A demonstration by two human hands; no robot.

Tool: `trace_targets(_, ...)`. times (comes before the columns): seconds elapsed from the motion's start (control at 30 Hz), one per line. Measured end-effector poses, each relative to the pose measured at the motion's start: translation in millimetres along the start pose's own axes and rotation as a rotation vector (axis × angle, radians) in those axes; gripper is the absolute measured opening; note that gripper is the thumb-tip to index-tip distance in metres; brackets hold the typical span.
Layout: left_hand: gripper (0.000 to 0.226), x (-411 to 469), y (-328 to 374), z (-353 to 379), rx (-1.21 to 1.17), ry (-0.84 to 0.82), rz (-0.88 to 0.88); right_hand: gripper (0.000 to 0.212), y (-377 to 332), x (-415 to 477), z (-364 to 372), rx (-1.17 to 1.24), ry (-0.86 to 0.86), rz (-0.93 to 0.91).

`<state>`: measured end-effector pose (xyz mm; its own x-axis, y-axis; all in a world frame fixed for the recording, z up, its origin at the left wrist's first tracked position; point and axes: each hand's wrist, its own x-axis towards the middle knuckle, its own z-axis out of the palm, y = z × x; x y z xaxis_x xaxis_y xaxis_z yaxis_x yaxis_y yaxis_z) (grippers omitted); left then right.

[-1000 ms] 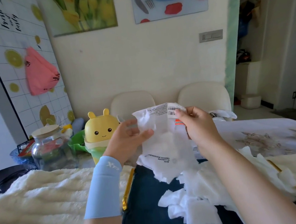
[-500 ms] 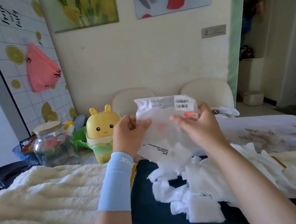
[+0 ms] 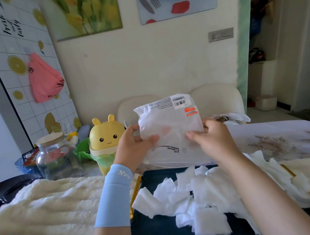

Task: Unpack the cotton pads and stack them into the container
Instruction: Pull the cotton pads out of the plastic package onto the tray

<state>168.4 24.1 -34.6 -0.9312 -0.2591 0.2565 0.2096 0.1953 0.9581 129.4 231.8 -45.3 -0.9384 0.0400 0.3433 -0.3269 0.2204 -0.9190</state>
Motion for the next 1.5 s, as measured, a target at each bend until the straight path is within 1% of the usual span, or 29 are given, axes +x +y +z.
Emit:
trace_targets(0.07,0.040,0,1,0,0.035,-0.006,-0.021,0.018,0,0,-2,-0.041,-0.016,0.025)
trace_targets(0.13,0.038,2,3,1,0.151,0.081,0.009,0.019,-1,-2,-2,-0.059,-0.093,0.061)
trace_targets(0.2,0.036,3,2,0,0.182,0.158,0.054,0.021,-4,-4,-1,-0.034,-0.188,0.079)
trace_targets(0.23,0.031,4,1,-2,0.180,0.156,0.066,0.018,-6,-4,0,0.016,-0.209,0.065)
trace_targets(0.27,0.025,4,1,-4,0.173,0.134,0.075,0.016,-11,-4,2,0.080,-0.197,0.049)
trace_targets(0.33,0.011,4,1,-8,0.126,0.096,0.084,0.026,-20,1,5,0.182,-0.102,0.032)
trace_targets(0.4,0.004,5,1,-12,0.088,0.081,0.077,0.022,-27,9,8,0.164,-0.003,0.022)
trace_targets(0.5,0.015,4,0,-17,-0.019,0.063,0.057,0.014,-36,15,14,0.108,-0.068,0.013)
trace_targets(0.57,0.015,4,-1,-22,-0.072,0.077,0.054,0.015,-39,18,19,0.112,-0.114,0.042)
trace_targets(0.6,0.022,4,-1,-25,-0.074,0.092,0.063,0.015,-39,20,20,0.110,-0.103,0.048)
trace_targets(0.67,0.043,4,-2,-33,-0.063,0.104,0.074,0.019,-41,26,24,0.174,-0.004,0.063)
trace_targets(0.73,0.060,3,-2,-37,-0.139,0.095,0.048,0.024,-43,32,29,0.291,0.130,0.101)
trace_targets(0.77,0.059,2,-1,-36,-0.205,0.079,0.021,0.025,-45,33,32,0.299,0.181,0.096)
trace_targets(0.8,0.050,0,2,-34,-0.247,0.080,-0.011,0.025,-48,32,35,0.276,0.211,0.066)
trace_targets(0.87,0.019,1,1,-30,-0.260,0.130,-0.034,0.018,-51,29,40,0.225,0.143,-0.016)
trace_targets(0.9,0.012,3,1,-30,-0.278,0.153,-0.059,0.022,-51,27,41,0.211,0.028,-0.013)
trace_targets(0.97,0.012,5,-1,-32,-0.335,0.193,-0.123,0.034,-48,22,40,0.159,-0.245,0.085)
trace_targets(1.0,0.009,8,-2,-35,-0.358,0.218,-0.161,0.031,-44,21,39,0.099,-0.328,0.133)
trace_targets(1.03,0.009,9,-3,-38,-0.378,0.241,-0.198,0.024,-40,21,38,0.027,-0.353,0.155)
trace_targets(1.13,0.020,9,-5,-42,-0.408,0.245,-0.256,0.013,-31,24,42,-0.008,-0.209,0.127)
trace_targets(1.2,0.024,10,-8,-43,-0.385,0.177,-0.253,0.015,-29,28,45,0.029,-0.103,0.123)
trace_targets(1.23,0.026,8,-8,-42,-0.345,0.135,-0.245,0.017,-29,30,45,0.026,-0.094,0.131)
trace_targets(1.27,0.026,6,-8,-42,-0.286,0.102,-0.220,0.028,-30,30,45,-0.026,-0.106,0.137)
trace_targets(1.33,0.014,7,-11,-41,-0.145,0.094,-0.132,0.080,-35,29,45,-0.349,-0.076,0.072)
trace_targets(1.37,0.009,8,-11,-41,-0.073,0.112,-0.086,0.096,-41,26,43,-0.473,-0.043,-0.044)
trace_targets(1.4,0.007,9,-10,-40,-0.015,0.123,-0.042,0.099,-49,24,43,-0.522,-0.044,-0.195)
trace_targets(1.43,0.008,10,-9,-40,0.018,0.123,0.005,0.093,-58,21,45,-0.530,-0.098,-0.322)
trace_targets(1.47,0.009,10,-6,-38,0.035,0.111,0.047,0.082,-64,20,48,-0.509,-0.182,-0.379)
trace_targets(1.5,0.009,9,-4,-36,0.041,0.094,0.086,0.063,-69,20,51,-0.475,-0.274,-0.377)
